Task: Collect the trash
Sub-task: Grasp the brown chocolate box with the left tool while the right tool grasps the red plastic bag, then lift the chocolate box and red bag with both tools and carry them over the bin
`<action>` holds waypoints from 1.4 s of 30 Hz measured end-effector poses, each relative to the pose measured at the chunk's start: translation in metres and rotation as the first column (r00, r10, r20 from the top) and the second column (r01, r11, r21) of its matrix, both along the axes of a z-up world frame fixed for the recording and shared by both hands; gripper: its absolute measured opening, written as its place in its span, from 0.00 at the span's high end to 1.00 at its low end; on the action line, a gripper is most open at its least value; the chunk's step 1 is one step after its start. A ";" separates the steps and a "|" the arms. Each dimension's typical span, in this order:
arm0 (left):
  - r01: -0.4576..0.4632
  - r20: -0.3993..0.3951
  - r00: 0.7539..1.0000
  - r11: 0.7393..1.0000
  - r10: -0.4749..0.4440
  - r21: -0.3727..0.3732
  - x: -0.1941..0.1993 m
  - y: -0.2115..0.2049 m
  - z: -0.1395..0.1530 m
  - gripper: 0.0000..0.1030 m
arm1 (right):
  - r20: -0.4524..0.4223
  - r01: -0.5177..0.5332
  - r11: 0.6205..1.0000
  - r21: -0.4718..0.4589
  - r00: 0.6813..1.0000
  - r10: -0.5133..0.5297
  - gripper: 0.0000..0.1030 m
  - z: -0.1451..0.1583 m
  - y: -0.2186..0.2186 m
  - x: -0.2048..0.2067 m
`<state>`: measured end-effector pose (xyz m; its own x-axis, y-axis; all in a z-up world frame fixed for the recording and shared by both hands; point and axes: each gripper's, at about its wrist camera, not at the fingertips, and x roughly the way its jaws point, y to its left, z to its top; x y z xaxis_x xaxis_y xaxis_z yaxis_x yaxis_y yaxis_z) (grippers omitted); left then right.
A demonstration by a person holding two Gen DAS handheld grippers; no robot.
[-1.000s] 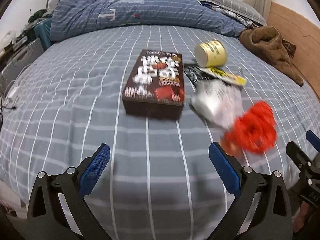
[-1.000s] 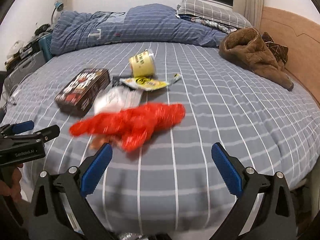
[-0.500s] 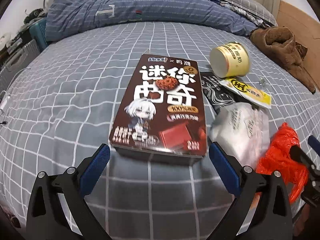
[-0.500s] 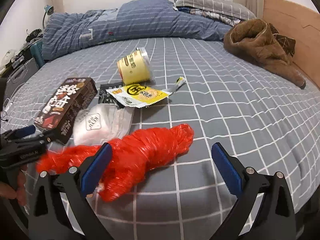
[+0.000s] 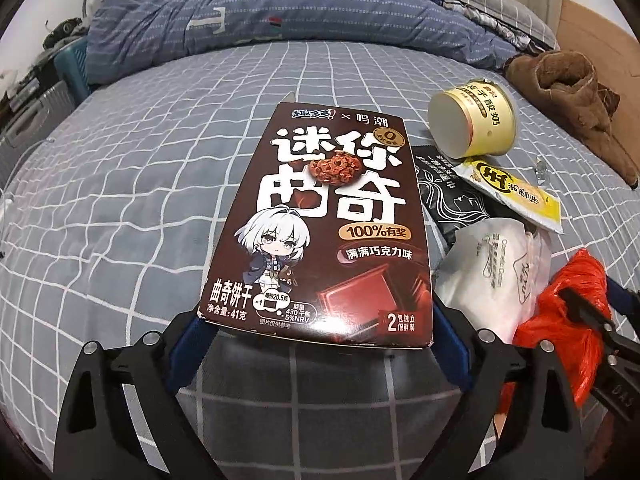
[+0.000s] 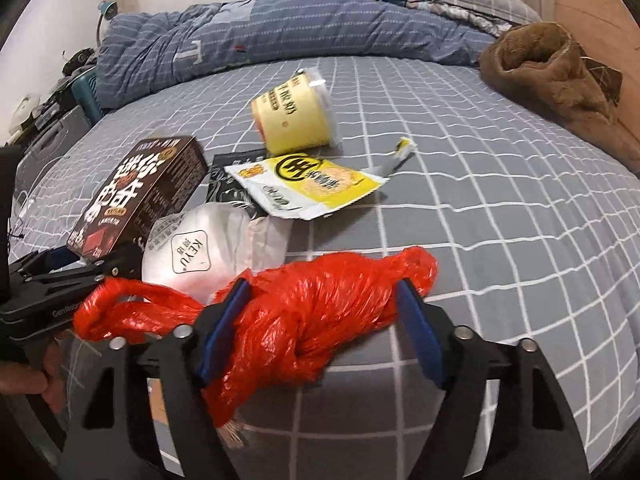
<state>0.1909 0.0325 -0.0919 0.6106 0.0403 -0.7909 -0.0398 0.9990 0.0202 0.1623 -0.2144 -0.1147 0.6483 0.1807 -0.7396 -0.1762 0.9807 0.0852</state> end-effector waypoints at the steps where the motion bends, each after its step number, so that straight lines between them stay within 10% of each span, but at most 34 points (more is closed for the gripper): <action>1: -0.001 0.003 1.000 1.000 0.001 0.004 0.000 0.000 -0.001 0.12 | -0.005 -0.005 1.000 -0.003 1.000 0.005 0.42 -0.001 0.002 0.001; 10: -0.007 0.018 1.000 1.000 0.007 0.005 -0.007 0.000 -0.002 0.14 | -0.010 -0.010 1.000 -0.002 1.000 0.010 0.62 -0.001 0.006 -0.002; 42: -0.018 0.059 0.998 0.998 0.022 -0.060 -0.096 0.000 0.042 0.14 | 0.119 0.040 0.997 -0.068 0.992 -0.032 0.62 0.055 0.003 -0.076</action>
